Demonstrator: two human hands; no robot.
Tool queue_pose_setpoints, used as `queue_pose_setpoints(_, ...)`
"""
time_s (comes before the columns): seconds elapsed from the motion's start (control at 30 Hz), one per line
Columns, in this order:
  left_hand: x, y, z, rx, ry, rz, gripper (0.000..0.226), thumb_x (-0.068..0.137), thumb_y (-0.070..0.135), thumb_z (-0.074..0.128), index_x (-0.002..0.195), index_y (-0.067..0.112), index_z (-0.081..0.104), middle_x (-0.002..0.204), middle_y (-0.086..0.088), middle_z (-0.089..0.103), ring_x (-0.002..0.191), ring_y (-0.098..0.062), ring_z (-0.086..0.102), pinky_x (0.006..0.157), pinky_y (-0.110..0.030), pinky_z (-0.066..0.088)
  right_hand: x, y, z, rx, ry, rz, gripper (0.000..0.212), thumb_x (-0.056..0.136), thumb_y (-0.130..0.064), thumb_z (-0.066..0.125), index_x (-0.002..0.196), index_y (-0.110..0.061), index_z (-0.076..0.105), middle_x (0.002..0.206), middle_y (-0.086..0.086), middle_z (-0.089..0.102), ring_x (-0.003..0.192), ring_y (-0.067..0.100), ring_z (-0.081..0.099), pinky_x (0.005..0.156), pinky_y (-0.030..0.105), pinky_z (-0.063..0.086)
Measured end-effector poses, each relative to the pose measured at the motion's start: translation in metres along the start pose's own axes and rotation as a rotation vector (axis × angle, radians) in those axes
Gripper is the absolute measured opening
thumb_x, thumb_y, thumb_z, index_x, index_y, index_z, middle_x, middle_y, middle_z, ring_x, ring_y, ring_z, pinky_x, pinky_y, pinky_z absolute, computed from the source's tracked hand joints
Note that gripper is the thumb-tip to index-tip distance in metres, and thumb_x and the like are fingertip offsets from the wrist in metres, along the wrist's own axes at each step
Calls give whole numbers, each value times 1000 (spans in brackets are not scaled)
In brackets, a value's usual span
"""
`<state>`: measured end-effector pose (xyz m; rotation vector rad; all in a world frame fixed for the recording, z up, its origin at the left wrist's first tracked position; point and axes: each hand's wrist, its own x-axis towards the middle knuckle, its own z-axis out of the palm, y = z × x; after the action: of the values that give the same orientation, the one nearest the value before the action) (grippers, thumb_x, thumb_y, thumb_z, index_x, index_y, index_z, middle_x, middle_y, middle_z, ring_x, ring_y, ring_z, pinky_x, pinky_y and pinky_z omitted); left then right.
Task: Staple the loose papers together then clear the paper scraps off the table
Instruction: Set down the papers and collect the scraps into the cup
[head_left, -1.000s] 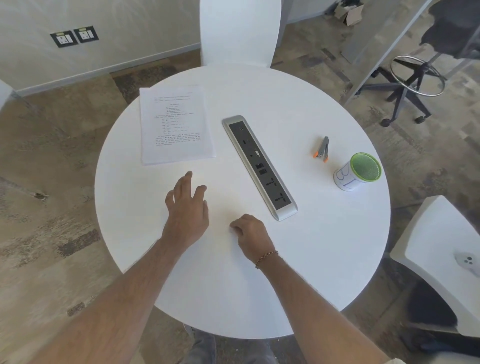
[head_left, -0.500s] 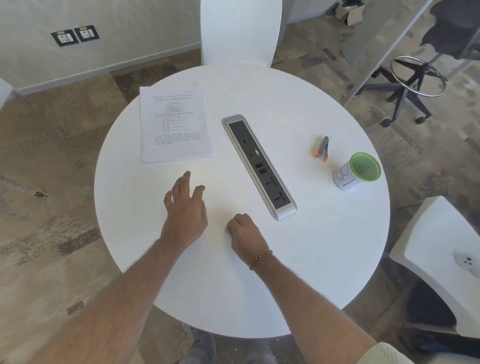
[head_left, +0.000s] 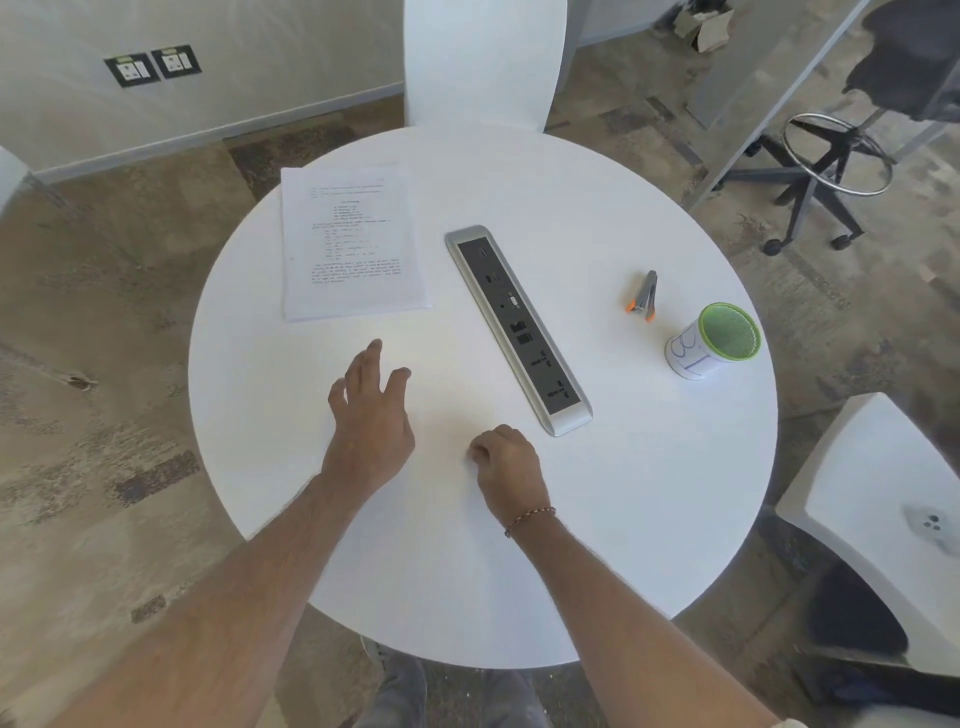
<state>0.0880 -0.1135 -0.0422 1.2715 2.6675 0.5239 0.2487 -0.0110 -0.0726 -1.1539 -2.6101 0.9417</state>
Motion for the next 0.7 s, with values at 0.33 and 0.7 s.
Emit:
queue_pose_setpoints(0.33,0,4,-3,15,-18,8,53,74,-8,55,125,7,58,156,-27,32,142,-41,33,104,-62,38,-5,-9,14,-150,-78,-33,13,78,9,58,76,-1,66,78,10,59,79,30,54,62,38,50)
queue_pose_setpoints(0.7,1,1,2,14,-25,6,52,71,-9,57,121,6,61,154,-28,36,139,-42,38,100,-61,41,-6,-8,19,-500,-75,-238,34,57,10,26,68,-10,52,68,7,49,64,24,43,59,28,29)
